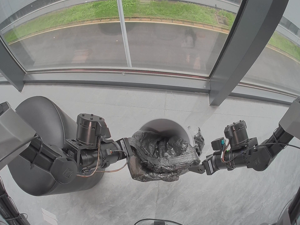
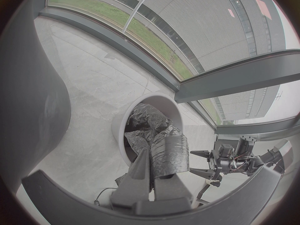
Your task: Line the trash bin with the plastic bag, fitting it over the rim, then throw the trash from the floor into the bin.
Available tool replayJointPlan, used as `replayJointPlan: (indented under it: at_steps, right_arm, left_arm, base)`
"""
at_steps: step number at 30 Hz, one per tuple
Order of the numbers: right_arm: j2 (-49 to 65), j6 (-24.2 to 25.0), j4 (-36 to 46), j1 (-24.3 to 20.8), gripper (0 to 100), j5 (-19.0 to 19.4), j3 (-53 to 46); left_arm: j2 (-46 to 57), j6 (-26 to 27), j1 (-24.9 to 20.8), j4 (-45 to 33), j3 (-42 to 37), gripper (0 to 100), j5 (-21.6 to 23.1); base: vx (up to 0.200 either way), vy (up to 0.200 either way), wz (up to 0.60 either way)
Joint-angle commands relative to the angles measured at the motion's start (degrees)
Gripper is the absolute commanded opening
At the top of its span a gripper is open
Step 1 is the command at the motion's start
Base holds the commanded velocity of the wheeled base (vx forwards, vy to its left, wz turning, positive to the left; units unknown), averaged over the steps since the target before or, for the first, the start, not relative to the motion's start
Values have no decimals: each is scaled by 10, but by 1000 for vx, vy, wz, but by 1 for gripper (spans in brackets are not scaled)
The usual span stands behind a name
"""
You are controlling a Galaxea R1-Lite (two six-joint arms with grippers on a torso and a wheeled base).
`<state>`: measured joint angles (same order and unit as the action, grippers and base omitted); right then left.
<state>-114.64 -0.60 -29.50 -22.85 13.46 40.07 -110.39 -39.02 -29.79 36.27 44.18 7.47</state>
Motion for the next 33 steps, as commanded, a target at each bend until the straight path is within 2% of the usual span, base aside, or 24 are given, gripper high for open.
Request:
replayJointPlan:
  at_steps: [1,8,13,20,25,33]
  right_arm:
    - [34,-1,-6,-2,100,2,-5]
    - [62,-5,-6,-51,100,-12,45]
    - [-2,-10,0,-96,100,-65,117]
    - [-57,-39,1,-133,100,-80,145]
    - [-91,-39,1,-145,100,-107,157]
    - [-108,-40,1,-145,100,-107,174]
  left_arm:
    - [0,0,-6,0,0,0,-1]
    - [1,0,-8,1,0,0,-1]
    - [5,1,-9,0,0,0,-3]
    - [2,0,-10,15,1,0,-4]
    - [1,0,-10,29,-1,0,-4]
    - [2,0,-11,32,-5,0,-4]
  base:
    - [0,0,0]
    - [0,0,0]
    - [0,0,0]
    - [0,0,0]
    - [0,0,0]
    - [0,0,0]
